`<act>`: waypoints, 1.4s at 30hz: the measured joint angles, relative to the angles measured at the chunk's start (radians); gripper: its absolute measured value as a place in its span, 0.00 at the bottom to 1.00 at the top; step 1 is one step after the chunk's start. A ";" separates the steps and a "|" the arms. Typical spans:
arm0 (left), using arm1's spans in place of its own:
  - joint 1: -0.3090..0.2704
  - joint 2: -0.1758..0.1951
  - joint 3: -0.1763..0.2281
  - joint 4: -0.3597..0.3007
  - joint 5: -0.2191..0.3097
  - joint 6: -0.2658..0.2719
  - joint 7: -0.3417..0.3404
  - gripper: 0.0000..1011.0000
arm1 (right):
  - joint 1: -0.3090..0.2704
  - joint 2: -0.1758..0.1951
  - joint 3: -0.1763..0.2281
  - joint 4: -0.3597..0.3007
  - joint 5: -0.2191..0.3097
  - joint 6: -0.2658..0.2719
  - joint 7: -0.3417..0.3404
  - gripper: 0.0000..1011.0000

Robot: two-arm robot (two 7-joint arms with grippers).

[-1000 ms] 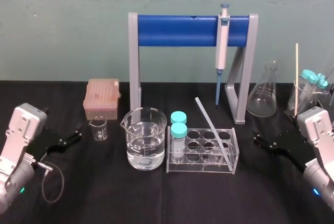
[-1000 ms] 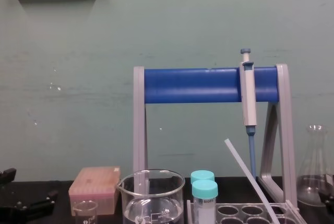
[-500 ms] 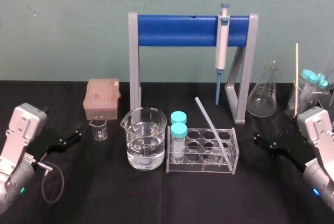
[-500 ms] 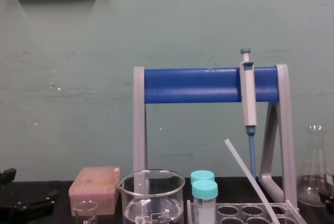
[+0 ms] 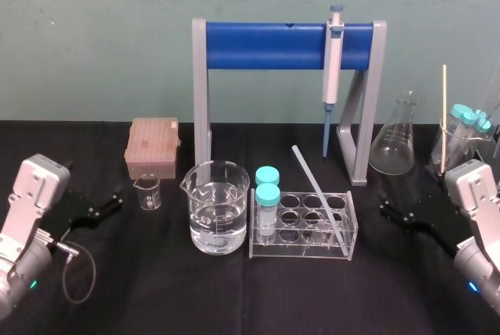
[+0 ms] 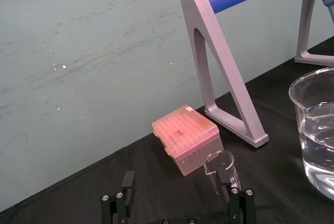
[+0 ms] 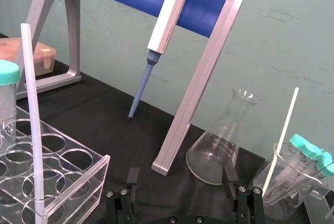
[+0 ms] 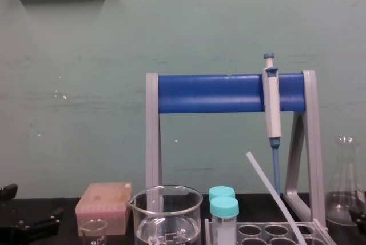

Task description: Pick up the stirring rod with one hand, then place it down.

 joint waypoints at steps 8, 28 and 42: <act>0.000 0.000 0.000 0.000 0.000 0.000 0.000 0.99 | 0.000 0.000 0.000 0.000 0.000 0.000 0.000 0.99; 0.000 0.000 0.000 0.000 0.000 0.000 0.000 0.99 | -0.015 0.022 0.025 -0.067 -0.002 -0.113 0.096 0.99; 0.000 0.000 0.000 0.000 0.000 0.000 0.000 0.99 | 0.059 -0.005 0.000 -0.074 0.059 -0.219 0.330 0.99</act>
